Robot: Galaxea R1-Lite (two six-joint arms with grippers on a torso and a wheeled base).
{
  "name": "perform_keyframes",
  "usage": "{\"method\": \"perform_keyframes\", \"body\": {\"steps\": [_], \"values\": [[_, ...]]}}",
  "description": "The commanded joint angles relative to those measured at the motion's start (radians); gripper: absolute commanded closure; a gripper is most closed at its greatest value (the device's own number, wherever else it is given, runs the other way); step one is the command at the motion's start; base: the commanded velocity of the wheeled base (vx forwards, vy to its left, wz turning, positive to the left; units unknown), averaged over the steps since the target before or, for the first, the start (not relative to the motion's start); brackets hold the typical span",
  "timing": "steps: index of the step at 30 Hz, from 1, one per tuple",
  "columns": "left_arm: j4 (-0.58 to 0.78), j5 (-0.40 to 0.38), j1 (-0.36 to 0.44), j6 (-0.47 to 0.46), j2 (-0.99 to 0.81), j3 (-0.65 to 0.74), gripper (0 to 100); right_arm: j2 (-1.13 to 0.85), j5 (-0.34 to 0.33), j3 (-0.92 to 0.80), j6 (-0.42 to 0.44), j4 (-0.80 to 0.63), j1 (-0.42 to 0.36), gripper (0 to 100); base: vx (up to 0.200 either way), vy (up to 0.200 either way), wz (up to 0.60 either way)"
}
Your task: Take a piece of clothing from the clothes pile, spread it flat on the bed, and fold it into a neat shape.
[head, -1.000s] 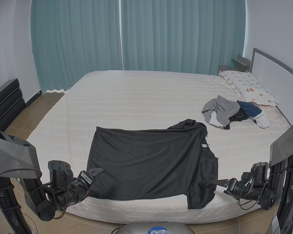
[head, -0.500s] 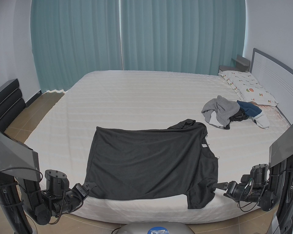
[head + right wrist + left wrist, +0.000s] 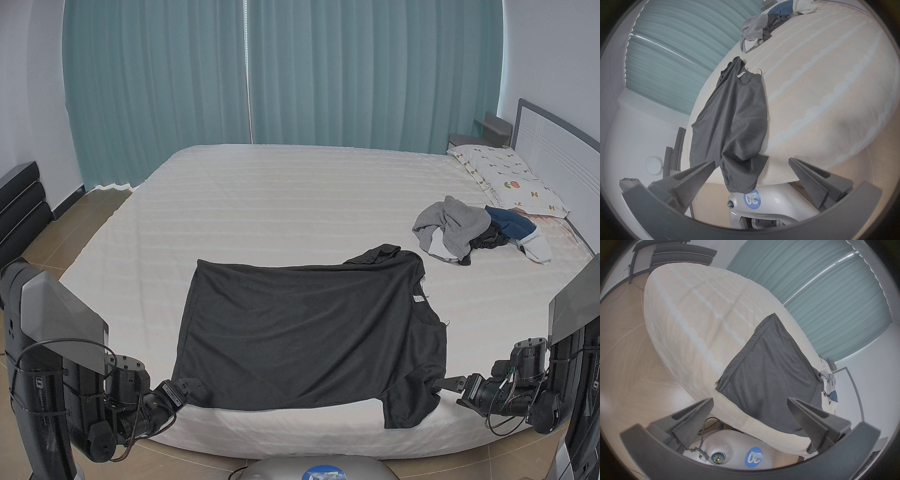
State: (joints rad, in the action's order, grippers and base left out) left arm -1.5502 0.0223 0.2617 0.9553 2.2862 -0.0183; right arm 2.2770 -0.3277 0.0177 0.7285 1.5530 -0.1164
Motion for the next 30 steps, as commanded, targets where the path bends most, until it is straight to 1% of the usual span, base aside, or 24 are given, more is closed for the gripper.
{"method": "perform_keyframes", "body": {"steps": [1, 20, 21, 25, 30], "values": [[-0.021, 0.019, -0.009, -0.043, 0.091, 0.000, 0, 0.006, -0.001, -0.005, 0.000, 0.013, 0.000, 0, 0.000, 0.000, 0.00], [-0.021, 0.027, -0.048, -0.040, 0.110, -0.123, 0, 0.004, -0.001, 0.001, 0.000, 0.013, -0.006, 0, 0.000, 0.000, 0.00], [-0.021, 0.027, -0.052, -0.040, 0.110, -0.123, 100, 0.006, -0.001, 0.002, 0.000, 0.013, -0.008, 0, 0.000, 0.000, 0.00], [-0.021, 0.027, -0.067, -0.041, 0.110, -0.123, 100, 0.006, -0.001, 0.002, 0.000, 0.013, -0.012, 0, 0.000, 0.000, 0.00], [-0.021, 0.027, -0.094, -0.040, 0.093, -0.091, 100, 0.001, 0.004, 0.002, -0.001, 0.013, -0.022, 0, 0.000, 0.000, 0.00]]}}
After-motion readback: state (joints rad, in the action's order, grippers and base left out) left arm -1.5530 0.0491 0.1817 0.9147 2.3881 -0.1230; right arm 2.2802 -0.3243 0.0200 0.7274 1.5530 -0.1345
